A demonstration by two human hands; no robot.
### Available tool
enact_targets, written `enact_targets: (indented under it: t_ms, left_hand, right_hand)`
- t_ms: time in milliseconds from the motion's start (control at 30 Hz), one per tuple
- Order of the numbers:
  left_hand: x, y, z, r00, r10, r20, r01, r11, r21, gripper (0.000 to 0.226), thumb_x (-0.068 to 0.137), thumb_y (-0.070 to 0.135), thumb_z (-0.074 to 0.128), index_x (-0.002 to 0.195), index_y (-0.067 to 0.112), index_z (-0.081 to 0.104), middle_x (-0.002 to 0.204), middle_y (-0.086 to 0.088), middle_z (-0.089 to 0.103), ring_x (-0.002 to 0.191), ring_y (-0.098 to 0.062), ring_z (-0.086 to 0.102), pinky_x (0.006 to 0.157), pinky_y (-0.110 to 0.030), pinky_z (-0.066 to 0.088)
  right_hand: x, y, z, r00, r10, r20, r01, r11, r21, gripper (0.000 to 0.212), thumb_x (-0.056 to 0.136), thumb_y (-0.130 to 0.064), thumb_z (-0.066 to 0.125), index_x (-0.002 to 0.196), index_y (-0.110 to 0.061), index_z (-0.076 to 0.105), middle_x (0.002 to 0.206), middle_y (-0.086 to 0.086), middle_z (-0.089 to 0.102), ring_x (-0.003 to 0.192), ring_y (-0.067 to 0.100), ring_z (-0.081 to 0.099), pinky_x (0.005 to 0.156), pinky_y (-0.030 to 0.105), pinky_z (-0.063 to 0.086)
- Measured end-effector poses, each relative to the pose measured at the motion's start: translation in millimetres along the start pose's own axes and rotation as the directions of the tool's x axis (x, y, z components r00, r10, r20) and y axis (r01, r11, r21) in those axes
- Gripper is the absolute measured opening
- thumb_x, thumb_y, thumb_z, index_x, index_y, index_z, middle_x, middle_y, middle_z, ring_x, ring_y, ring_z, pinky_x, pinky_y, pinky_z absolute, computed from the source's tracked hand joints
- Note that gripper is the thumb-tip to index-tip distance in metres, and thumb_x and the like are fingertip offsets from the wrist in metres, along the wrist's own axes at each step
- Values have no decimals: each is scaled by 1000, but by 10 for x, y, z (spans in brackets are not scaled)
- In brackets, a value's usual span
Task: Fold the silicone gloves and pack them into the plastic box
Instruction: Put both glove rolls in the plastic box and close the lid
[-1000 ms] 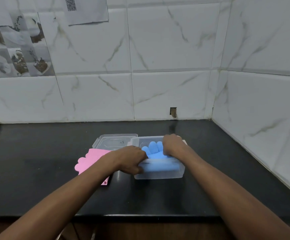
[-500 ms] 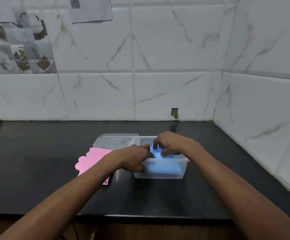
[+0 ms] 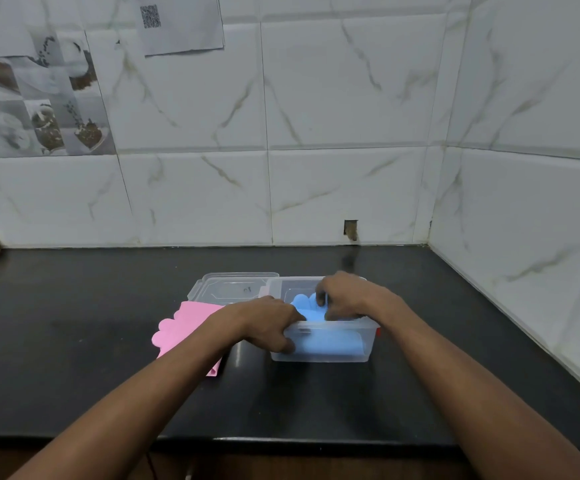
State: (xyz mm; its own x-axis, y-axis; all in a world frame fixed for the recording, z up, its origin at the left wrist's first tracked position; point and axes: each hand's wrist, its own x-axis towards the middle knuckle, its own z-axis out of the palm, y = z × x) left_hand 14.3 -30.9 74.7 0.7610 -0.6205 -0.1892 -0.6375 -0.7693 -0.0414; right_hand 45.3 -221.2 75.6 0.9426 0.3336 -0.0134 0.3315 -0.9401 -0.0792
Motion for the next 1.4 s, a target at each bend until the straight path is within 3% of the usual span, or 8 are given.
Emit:
enact_targets:
  t_ms: [67,200,333,500,600,733,933,1400]
  left_hand:
    - [31,1,16,1000,-3,-6,3,1000,-11,53,84,41,59,129,13,53,126,-9,60,112,-29,56,97,-43,47]
    - [-38,-70,-27,996,61,-71,-75,973,-220,56,84,54,62,131,24,59,147,4,41,130,-13,46,108,-32,39]
    - [-297,-391,-121,855,-175,-487,-166,799,-578,21,94,29,61,108,19,73,109,7,70,103,-8,65,88,-20,48]
    - [-543,-837,109,768,-607,-205,466,749,-470,38,78,41,75,68,5,64,60,-7,65,52,-20,60,50,-24,43]
    - [-523,-651,378,703,-684,-195,624,725,-293,65,61,72,73,59,16,40,58,4,46,66,-20,49,52,-30,32]
    - [-475,-343,493,631,-753,-188,720,658,-219,46,58,51,78,79,23,49,85,-7,48,85,-28,44,75,-36,40]
    - [-403,-174,598,522,-793,-314,761,599,-249,29,86,4,52,110,20,60,113,-10,58,97,-26,54,74,-32,34]
    - [-879,-896,-62,353,-794,-494,538,605,-587,15,73,13,62,63,7,53,56,-6,56,62,-32,61,46,-27,32]
  right_hand:
    - [-45,0,-42,995,-19,-99,22,999,27,21,77,-12,66,97,-17,69,89,0,63,82,20,62,66,27,46]
    - [-101,-58,-57,989,-34,142,31,999,27,28,87,-22,64,114,-24,71,114,1,66,95,18,60,85,30,50]
    - [-124,-58,-111,998,-32,62,28,997,73,34,86,-12,56,116,-21,70,118,1,69,101,18,64,89,31,52]
    - [-169,-81,-193,962,44,-271,25,968,249,25,88,-8,57,108,-10,73,99,7,75,85,20,70,77,29,55]
    - [-134,-201,-209,921,48,-386,75,952,297,18,89,-12,59,98,-11,74,95,4,75,83,19,69,75,31,55]
    - [-62,-317,-158,913,47,-406,77,956,283,15,88,-14,62,95,-12,75,95,3,75,87,20,68,82,38,55]
    - [-107,-292,-67,917,80,-392,41,956,290,15,86,-15,64,96,-15,76,94,0,75,84,17,68,80,37,56]
    - [-153,-670,-265,894,30,-447,239,812,533,21,84,-16,70,105,-13,73,99,-1,73,84,5,64,72,6,44]
